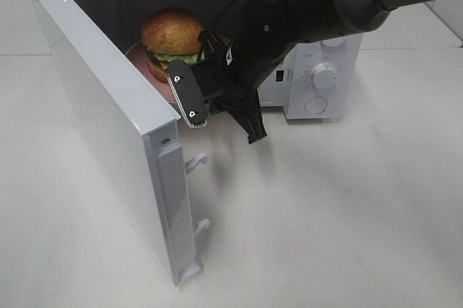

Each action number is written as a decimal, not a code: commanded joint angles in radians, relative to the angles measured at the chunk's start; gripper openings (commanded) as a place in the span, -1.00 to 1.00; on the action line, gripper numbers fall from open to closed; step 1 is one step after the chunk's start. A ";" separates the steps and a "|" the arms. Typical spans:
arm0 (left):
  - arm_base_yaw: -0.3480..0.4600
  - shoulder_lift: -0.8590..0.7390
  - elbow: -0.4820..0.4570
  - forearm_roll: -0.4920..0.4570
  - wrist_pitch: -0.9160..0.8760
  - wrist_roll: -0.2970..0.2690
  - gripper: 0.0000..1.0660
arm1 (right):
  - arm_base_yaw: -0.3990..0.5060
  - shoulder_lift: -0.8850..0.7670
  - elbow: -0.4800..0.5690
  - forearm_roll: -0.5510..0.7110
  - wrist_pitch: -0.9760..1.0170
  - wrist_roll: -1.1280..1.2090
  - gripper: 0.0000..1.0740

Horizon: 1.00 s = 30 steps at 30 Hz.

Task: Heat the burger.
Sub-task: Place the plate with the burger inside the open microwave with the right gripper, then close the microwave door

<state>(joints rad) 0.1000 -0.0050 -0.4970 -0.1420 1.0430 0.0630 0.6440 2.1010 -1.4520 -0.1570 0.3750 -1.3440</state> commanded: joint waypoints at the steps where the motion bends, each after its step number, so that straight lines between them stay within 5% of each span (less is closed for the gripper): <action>1: 0.001 -0.021 0.002 -0.005 -0.008 0.000 0.84 | 0.001 0.033 -0.099 -0.058 -0.009 0.111 -1.00; 18: 0.001 -0.021 0.002 0.000 -0.008 0.000 0.84 | -0.002 0.132 -0.253 -0.174 0.054 0.293 -0.89; 30: 0.001 -0.021 0.002 0.000 -0.008 0.000 0.84 | 0.001 0.130 -0.247 -0.183 0.091 0.339 -0.27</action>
<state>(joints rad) 0.1000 -0.0050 -0.4970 -0.1420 1.0430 0.0630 0.6430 2.2410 -1.6960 -0.3320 0.4560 -1.0180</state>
